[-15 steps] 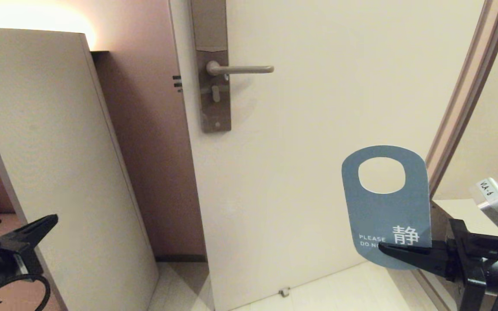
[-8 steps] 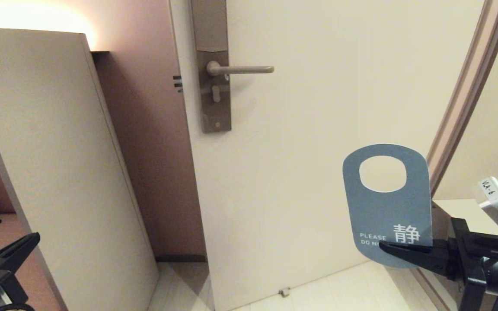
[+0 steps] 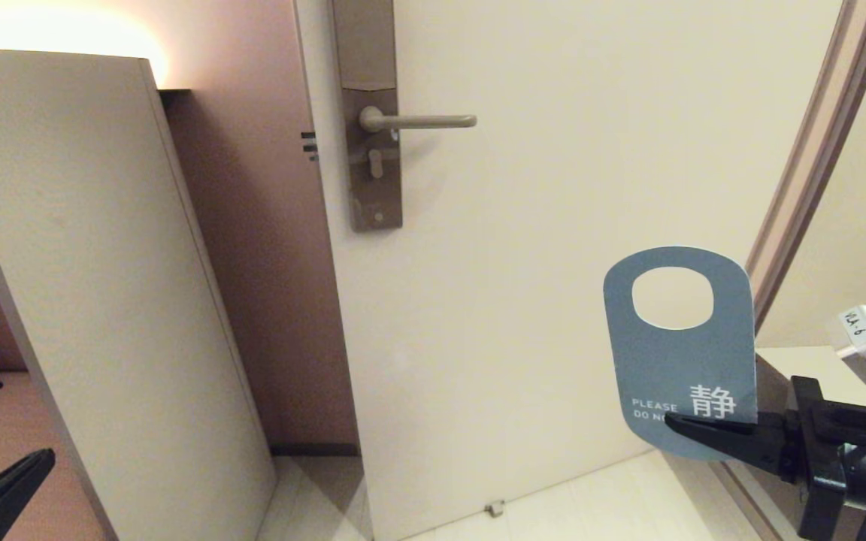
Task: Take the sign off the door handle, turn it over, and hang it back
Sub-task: Hang the sign back with the other side facing out
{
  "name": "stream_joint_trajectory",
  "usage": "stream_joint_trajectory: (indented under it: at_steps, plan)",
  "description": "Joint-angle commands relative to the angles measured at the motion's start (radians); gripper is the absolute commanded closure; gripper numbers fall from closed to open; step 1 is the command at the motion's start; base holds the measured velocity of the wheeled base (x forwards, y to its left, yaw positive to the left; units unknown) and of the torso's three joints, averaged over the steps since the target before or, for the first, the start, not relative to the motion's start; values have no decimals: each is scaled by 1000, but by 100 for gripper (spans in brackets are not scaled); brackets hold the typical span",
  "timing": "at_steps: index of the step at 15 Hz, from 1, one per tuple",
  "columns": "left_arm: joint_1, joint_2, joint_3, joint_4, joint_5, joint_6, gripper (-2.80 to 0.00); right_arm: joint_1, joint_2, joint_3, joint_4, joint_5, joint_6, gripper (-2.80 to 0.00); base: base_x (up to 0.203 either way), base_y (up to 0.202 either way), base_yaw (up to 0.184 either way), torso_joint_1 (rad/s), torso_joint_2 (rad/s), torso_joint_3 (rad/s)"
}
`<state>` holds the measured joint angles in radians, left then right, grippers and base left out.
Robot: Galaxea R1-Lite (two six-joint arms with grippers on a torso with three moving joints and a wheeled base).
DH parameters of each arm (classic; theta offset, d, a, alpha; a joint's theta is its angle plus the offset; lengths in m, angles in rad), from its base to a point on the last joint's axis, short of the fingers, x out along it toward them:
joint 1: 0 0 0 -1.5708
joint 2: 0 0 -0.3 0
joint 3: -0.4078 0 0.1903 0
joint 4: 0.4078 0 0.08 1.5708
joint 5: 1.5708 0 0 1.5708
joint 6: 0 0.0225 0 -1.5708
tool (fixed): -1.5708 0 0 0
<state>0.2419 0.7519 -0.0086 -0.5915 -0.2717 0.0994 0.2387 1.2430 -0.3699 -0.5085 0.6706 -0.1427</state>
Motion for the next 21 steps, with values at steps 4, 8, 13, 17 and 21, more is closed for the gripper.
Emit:
stream_joint_trajectory:
  at_steps: [4,8,13,17,21]
  plan:
    - [0,-135,-3,99,-1,8,0,-60,-37,31,-3,4,-1,0,0,0,0,0,0,0]
    - [-55,-179,5,134,14,8,0,-86,-79,89,-2,4,-1,0,0,0,0,0,0,0]
    - [-215,-206,7,233,200,7,0,-151,-73,85,-2,4,-9,0,0,0,0,0,0,0]
    - [-237,-292,7,321,211,-23,0,-171,-55,54,-4,4,-11,0,0,0,0,0,0,0]
    - [-244,-518,6,462,192,-20,0,-184,-28,4,-3,4,-15,0,0,0,0,0,0,0]
